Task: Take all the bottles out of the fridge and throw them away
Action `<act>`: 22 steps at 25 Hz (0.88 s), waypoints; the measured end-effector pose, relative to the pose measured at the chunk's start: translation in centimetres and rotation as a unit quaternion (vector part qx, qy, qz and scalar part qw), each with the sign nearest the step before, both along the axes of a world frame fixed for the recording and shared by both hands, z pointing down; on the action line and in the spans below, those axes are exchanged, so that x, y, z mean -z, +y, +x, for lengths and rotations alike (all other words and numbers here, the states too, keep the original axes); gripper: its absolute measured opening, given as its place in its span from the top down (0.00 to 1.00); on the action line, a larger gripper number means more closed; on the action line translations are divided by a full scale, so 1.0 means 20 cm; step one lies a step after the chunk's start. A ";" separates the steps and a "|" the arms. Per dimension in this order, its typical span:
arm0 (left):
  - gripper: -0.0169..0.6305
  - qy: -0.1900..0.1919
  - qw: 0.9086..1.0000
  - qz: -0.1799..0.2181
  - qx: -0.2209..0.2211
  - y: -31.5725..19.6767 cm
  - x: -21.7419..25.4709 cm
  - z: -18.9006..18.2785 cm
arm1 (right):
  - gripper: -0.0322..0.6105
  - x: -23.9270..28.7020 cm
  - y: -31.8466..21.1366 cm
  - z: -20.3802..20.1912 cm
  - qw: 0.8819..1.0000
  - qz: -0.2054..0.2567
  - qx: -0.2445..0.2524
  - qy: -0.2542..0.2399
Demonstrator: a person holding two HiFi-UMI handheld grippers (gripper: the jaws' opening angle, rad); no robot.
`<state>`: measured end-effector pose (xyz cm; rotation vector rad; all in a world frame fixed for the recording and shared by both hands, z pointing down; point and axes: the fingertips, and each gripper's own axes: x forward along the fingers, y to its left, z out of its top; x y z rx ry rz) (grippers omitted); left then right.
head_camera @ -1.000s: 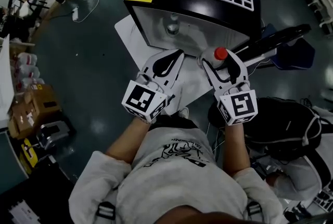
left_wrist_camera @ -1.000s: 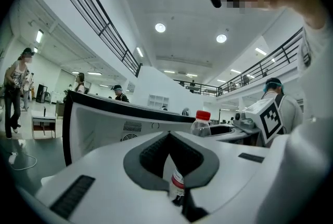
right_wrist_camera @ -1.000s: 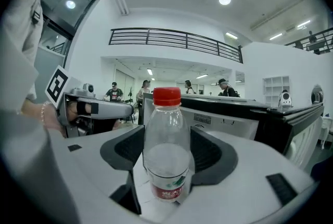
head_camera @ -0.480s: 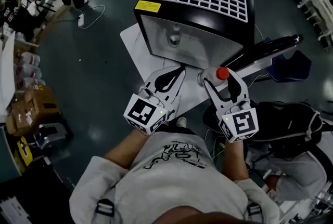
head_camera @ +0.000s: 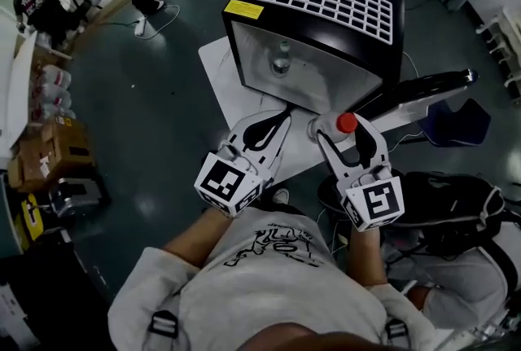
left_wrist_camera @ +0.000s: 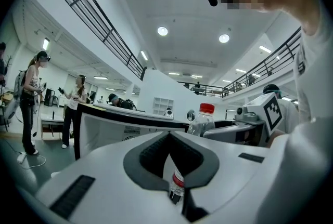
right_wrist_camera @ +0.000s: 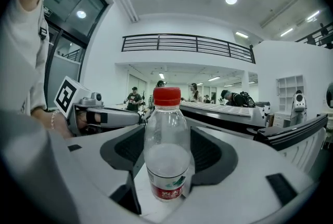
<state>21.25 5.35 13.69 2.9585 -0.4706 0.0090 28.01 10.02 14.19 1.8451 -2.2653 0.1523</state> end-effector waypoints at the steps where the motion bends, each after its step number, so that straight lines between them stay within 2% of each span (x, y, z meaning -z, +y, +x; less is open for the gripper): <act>1: 0.95 0.001 1.000 0.001 0.005 0.01 0.00 -0.01 | 0.51 0.00 0.00 -0.01 1.000 0.000 0.007 0.000; 10: 0.95 0.005 0.999 -0.005 0.048 0.07 -0.01 -0.10 | 0.51 0.01 0.01 -0.10 0.998 -0.001 0.060 -0.002; 22: 0.95 0.001 0.994 -0.001 0.110 0.02 -0.01 -0.38 | 0.51 0.03 -0.07 -0.38 0.991 0.001 0.130 -0.004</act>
